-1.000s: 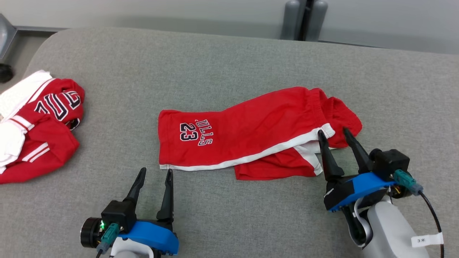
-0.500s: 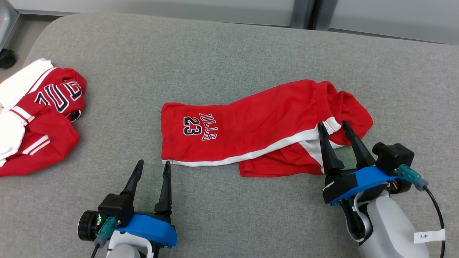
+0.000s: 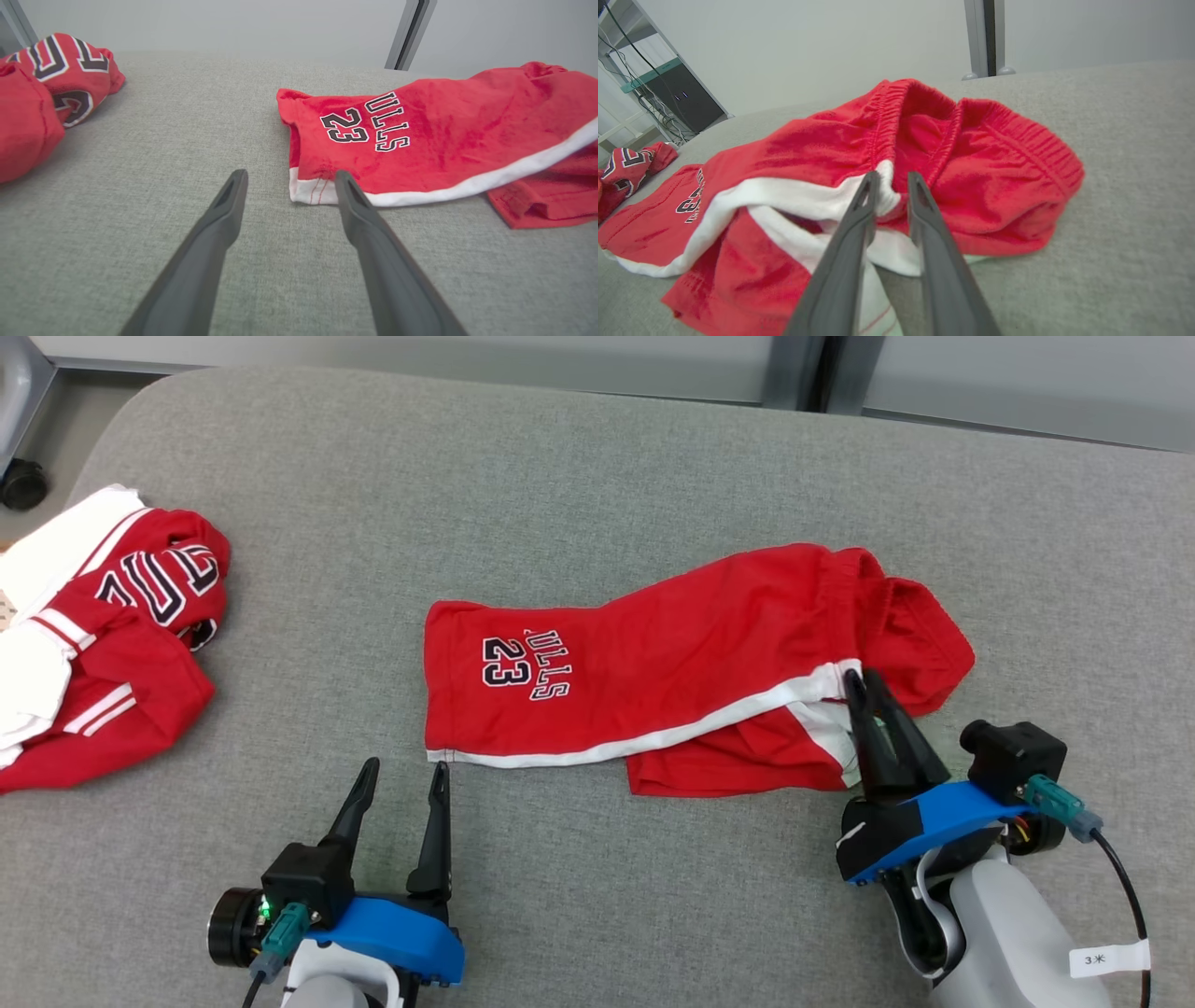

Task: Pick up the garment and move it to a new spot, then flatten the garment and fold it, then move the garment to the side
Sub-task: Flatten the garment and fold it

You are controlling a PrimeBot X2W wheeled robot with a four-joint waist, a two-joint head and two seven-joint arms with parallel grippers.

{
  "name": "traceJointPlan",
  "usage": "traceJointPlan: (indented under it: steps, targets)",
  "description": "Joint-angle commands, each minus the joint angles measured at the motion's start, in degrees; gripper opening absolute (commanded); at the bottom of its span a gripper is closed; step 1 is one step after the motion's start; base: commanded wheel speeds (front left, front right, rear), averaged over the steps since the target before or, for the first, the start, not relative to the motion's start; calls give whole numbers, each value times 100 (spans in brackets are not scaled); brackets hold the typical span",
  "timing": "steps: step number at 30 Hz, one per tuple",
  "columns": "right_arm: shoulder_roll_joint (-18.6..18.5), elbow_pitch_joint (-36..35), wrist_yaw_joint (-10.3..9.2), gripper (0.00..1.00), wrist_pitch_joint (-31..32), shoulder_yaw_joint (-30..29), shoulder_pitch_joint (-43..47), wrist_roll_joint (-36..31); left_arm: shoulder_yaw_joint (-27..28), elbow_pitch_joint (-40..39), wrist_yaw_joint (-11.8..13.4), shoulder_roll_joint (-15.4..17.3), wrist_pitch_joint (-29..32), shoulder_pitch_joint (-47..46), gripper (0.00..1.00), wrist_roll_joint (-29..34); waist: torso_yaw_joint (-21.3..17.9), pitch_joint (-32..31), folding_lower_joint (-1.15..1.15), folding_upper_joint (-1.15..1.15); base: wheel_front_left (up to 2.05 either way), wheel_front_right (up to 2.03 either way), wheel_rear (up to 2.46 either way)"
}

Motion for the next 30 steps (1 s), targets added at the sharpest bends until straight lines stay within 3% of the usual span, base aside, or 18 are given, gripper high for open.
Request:
traceJointPlan:
  steps: [1,10,22,30]
  targets:
    - [2,52,0,0,-18,-22,-40,-13,24,14,-9,-3,-1,-73,100,-21,12,2,0,0,0,0,0]
    - [0,218,0,0,-18,-84,-129,-194,72,42,25,-3,-1,-51,100,-30,8,-19,0,0,0,0,0]
    - [-50,-1057,0,0,-18,-354,330,-132,1,111,-121,-4,-1,-141,100,-595,-205,-18,0,0,0,0,0]
    - [-40,-1233,0,0,-18,-240,436,-88,-288,528,-187,-2,-1,-323,100,-1191,-412,60,0,0,0,0,0]
